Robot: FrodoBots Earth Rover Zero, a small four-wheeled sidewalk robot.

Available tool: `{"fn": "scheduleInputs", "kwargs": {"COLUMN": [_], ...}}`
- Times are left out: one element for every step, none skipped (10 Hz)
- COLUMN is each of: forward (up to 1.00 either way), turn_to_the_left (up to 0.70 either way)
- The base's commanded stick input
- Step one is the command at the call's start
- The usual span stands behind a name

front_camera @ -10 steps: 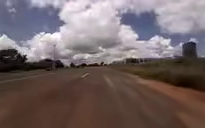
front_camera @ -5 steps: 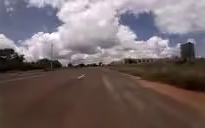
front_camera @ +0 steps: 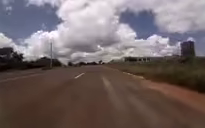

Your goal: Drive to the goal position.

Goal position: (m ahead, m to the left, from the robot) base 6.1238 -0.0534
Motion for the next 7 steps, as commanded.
{"fn": "scheduleInputs", "kwargs": {"forward": [1.00,1.00,1.00,1.00,1.00,1.00,1.00], "turn_to_the_left": [0.15,0.19,0.00,0.00,0.00,0.00,0.00]}}
